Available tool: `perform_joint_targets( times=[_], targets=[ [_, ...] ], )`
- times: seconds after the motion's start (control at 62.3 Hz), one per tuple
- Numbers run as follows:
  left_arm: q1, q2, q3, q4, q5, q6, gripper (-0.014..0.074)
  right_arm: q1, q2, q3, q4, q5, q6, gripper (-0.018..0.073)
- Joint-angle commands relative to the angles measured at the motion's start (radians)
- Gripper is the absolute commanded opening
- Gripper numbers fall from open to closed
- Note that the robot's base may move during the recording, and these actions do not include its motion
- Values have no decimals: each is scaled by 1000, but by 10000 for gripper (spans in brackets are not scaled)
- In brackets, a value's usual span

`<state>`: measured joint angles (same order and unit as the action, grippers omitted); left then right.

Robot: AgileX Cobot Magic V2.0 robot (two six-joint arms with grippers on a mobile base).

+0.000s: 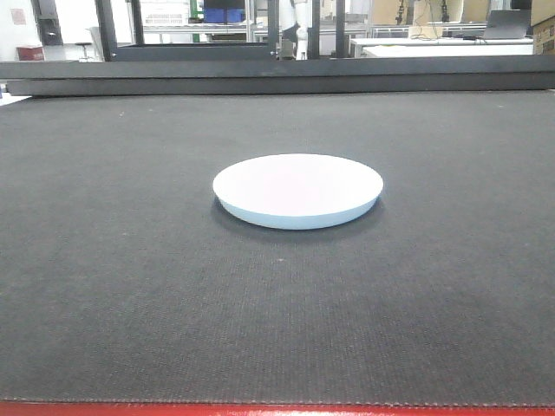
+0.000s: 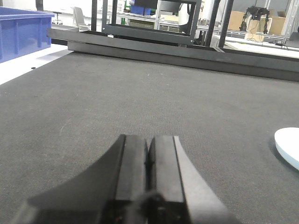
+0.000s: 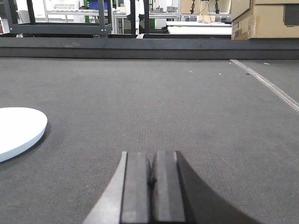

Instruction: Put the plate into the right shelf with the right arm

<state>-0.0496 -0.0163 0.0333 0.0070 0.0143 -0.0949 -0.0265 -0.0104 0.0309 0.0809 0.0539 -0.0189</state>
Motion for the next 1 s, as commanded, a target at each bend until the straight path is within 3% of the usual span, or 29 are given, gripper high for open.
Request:
perform_joint_targets(
  times=[0.0,0.787,0.98],
  targets=[
    [0,-12,8,0,-92,-6,-47,-3,-14,-9,-8,-84,-5,28],
    [0,-12,8,0,-92,-6,-47,-3,-14,-17,-7,-121,-5,28],
    [0,-12,8,0,-92,-6,-47,-3,48,-223,-7,137,4,36]
  ],
)
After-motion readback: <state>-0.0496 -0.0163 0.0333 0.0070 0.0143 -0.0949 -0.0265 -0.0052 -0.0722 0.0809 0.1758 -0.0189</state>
